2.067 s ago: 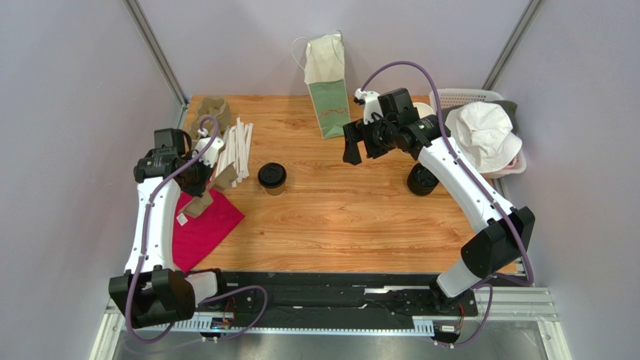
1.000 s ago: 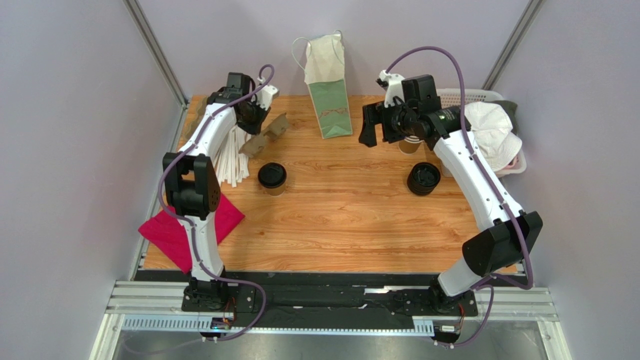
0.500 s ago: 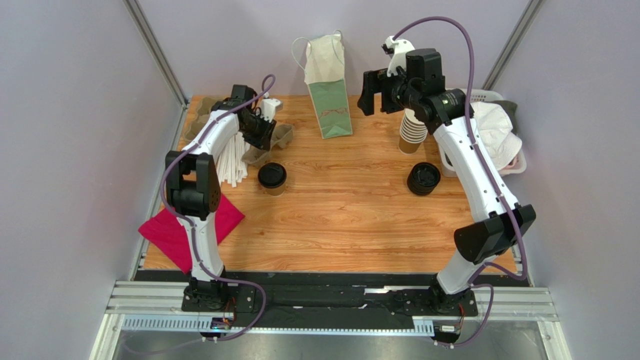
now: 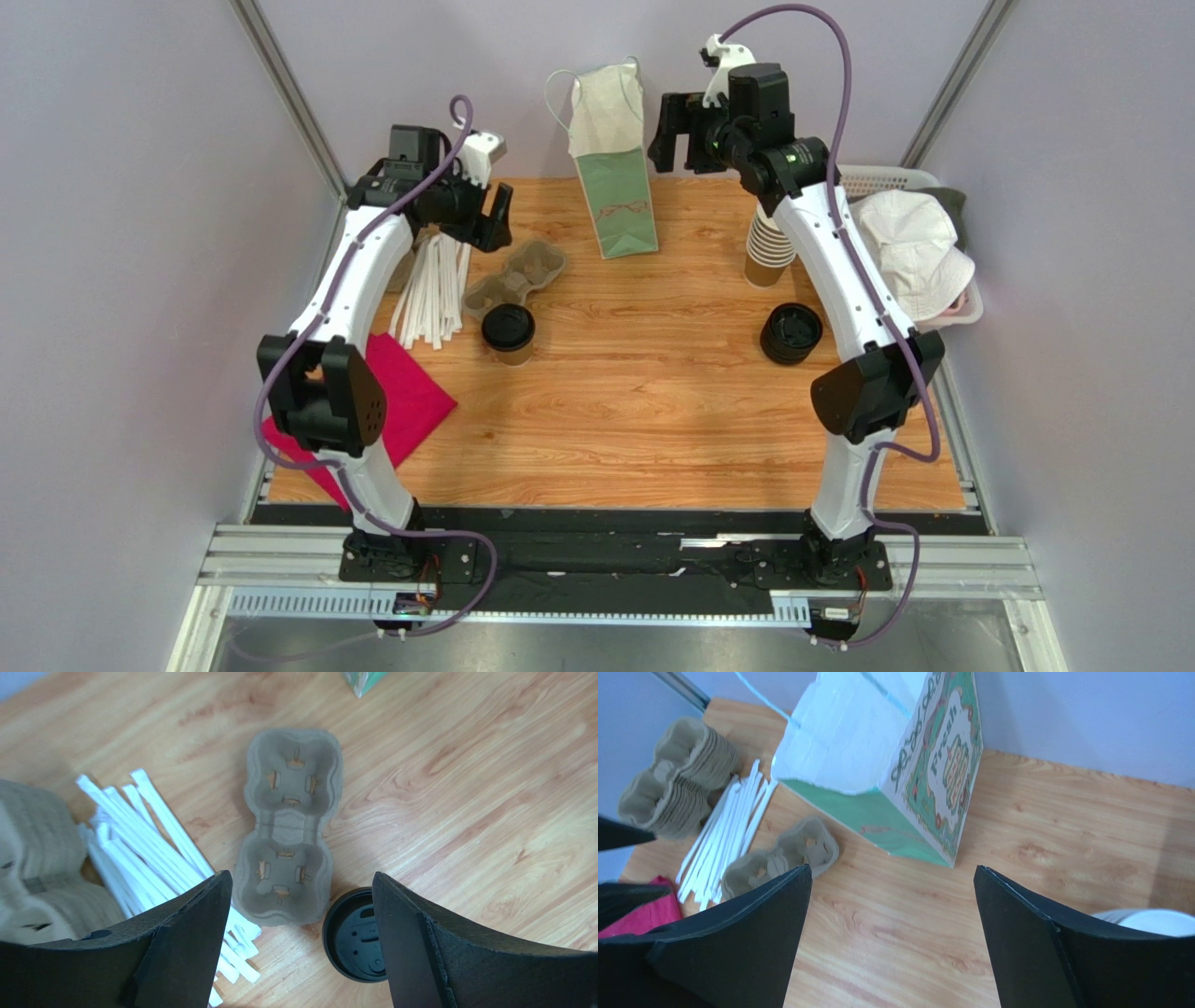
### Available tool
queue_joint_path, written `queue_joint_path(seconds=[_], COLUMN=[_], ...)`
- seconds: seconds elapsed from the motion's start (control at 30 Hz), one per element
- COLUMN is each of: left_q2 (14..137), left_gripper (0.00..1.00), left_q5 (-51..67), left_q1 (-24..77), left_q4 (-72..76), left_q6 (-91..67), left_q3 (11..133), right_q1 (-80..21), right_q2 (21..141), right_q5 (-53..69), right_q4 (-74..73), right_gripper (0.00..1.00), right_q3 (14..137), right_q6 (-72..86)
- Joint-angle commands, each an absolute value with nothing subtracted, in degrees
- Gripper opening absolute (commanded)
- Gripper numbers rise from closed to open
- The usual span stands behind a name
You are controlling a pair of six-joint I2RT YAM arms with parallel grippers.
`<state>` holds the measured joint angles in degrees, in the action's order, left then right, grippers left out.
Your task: Pack the takeout coffee
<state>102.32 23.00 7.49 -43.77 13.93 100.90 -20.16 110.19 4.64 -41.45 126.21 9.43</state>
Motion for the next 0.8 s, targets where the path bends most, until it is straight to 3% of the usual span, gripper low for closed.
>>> queue_joint_path(seconds=[0.0,0.4,0.5,0.77], left_q2=[95.11,84.91,83.24,79.90], left_gripper=[0.83,0.86,0.93,0.95], left_q5=[24.79,25.58,25.58,27.16], left_q1=[6.86,5.80,5.71,5.71], left_q4=[-40.26,-42.54,-43.24,-43.51], left_q6=[10.99,8.53,7.74,3.87], left_q3=[97.57,91.41,91.93,92.46], right_q1=[-20.48,-21.53,-22.23,-22.85], right_q2=[114.69,124.18,125.94,128.58], right_q5=[2.55,1.41,0.18,-4.74], right_q4=[-35.34,-24.08,-23.20,-21.36], right_gripper=[0.91,0.91,0.91,0.84], right_q3=[133.58,137.90,138.78,138.51], right_q6=[11.95,13.36,12.31,10.02])
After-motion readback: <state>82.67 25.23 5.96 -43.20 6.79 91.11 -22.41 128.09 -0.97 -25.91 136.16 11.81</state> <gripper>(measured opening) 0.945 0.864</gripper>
